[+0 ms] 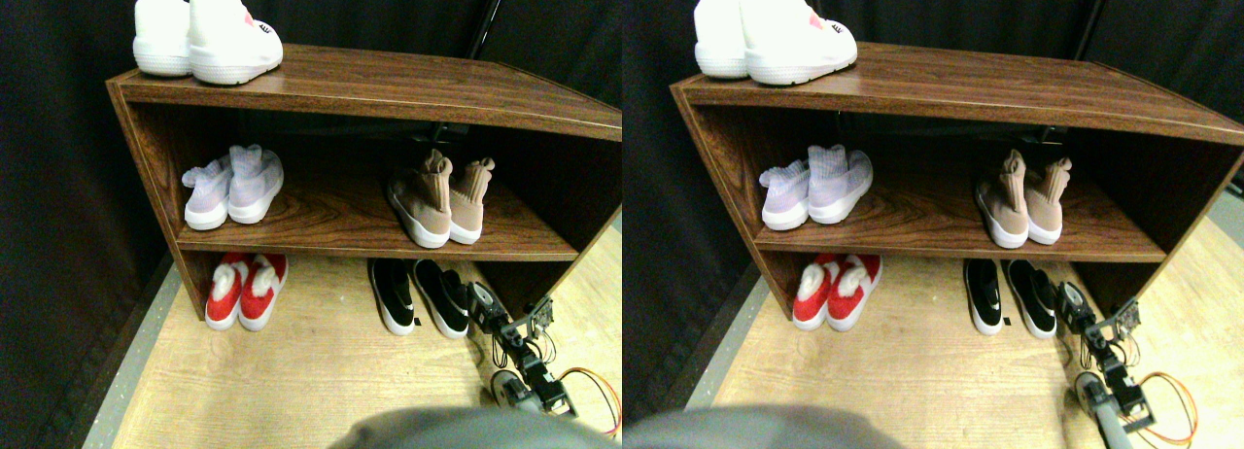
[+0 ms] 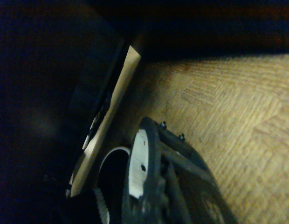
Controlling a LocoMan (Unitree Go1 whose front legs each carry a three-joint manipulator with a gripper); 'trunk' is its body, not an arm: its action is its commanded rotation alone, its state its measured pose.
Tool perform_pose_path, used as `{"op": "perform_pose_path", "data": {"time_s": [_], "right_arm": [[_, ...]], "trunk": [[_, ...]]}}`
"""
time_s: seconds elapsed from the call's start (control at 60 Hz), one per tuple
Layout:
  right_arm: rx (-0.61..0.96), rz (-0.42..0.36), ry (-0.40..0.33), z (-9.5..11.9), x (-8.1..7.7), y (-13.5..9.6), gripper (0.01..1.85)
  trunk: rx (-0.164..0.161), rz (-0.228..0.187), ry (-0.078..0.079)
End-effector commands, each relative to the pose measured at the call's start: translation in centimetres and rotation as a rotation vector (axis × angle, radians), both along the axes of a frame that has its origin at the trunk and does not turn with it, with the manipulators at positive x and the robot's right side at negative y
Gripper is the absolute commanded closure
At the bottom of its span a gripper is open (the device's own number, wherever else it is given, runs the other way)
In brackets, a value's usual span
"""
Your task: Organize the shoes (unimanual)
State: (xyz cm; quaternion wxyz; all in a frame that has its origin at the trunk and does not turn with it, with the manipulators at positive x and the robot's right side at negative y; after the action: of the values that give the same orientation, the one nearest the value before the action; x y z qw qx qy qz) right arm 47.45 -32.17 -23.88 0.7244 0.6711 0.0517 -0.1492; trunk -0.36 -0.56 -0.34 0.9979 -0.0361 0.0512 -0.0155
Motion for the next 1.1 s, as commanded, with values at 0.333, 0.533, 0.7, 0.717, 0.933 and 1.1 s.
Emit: {"op": "perform_pose_path", "data": {"time_s": [0.333,0.533,0.7,0.717,0.933,1.1], "right_arm": [[0.017,0.042,-0.055,1.1,0.0,3.3,1.8],[0.05,0.069,-0.055,1.1,0.2,4.4,1.8],[0.05,0.068,-0.043,1.1,0.4,5.1,1.8],[0.054,0.068,-0.04,1.1,0.4,5.2,1.8],[0.069,0.075,-0.03,0.8,0.7,5.3,1.8],[0.068,0.071,-0.014,0.8,0.5,5.6,1.8]], "trunk": [[-0.043,0.021,0.017],[-0.05,0.026,0.016],[-0.055,0.027,0.016],[-0.055,0.027,0.016],[-0.053,0.027,0.016],[-0.052,0.022,0.02]]}}
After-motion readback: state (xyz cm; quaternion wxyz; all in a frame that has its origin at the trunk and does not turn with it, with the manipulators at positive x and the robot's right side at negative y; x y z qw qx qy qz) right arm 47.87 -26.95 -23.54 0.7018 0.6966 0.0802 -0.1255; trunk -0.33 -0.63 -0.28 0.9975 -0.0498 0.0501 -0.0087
